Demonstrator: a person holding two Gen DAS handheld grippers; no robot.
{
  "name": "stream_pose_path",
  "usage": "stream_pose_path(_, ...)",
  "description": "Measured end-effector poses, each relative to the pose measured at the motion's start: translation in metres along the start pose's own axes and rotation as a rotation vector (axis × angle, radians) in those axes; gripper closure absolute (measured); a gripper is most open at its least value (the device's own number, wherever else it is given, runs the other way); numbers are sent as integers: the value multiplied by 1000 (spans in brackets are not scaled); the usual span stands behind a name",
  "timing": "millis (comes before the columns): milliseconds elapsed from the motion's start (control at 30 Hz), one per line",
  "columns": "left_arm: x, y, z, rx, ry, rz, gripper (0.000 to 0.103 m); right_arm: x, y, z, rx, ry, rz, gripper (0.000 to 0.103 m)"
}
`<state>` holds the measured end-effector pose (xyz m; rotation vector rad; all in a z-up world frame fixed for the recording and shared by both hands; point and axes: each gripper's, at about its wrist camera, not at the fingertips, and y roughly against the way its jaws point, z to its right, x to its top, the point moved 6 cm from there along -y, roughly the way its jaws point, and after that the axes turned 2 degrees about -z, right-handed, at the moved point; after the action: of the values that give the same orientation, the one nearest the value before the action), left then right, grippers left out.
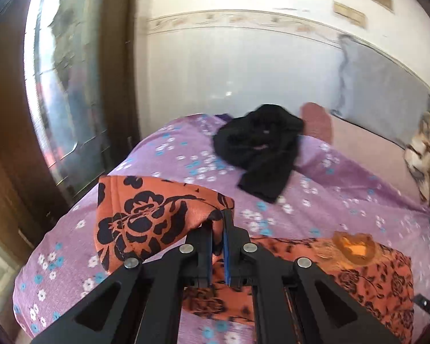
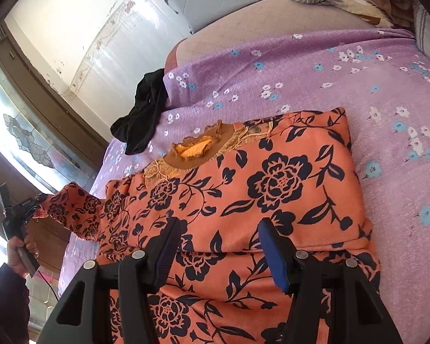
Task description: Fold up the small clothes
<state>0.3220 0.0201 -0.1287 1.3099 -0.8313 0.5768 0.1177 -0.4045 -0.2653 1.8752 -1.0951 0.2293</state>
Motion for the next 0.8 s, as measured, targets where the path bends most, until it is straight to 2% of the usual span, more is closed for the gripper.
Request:
stream_pose_path(100, 0, 19, 92, -109, -147, -14, 98, 12, 20, 8, 8, -38, 54, 44)
stream_pose_path(200, -23, 27, 185, -194, -304, -74, 97, 23, 40, 19, 19, -85, 107, 44)
stream_pose_path(267, -52, 30, 243, -270, -416, -149, 83, 30, 51, 28, 28, -120, 132, 43)
stream_pose_path(300, -66, 34, 267, -311, -458, -184, 60, 32, 57, 32, 31, -138, 145, 38)
stream_pose_path(333, -78, 41, 284, -349, -485, -192, 44, 33, 62, 36, 34, -155, 158, 33)
stream_pose_path(400, -90, 60, 302, -408, -497, -147, 38, 37, 67, 43, 42, -183, 167, 31)
stream_pose_path(467, -89, 71, 296, -434, -459, -104, 35, 38, 69, 47, 42, -195, 164, 31)
stream_pose_path(533, -80, 73, 270, -415, -364, -79, 27, 39, 68, 47, 44, -194, 161, 31)
stream_pose_path(567, -75, 69, 252, -397, -306, -67, 26, 39, 66, 45, 49, -187, 157, 31)
stream_pose_path(667, -68, 40, 185, -262, -119, -46, 21, 36, 54, 37, 57, -163, 122, 31)
stream_pose_path(800, -91, -12, 111, -106, 68, -97, 20, 30, 25, 34, 57, -155, 59, 31)
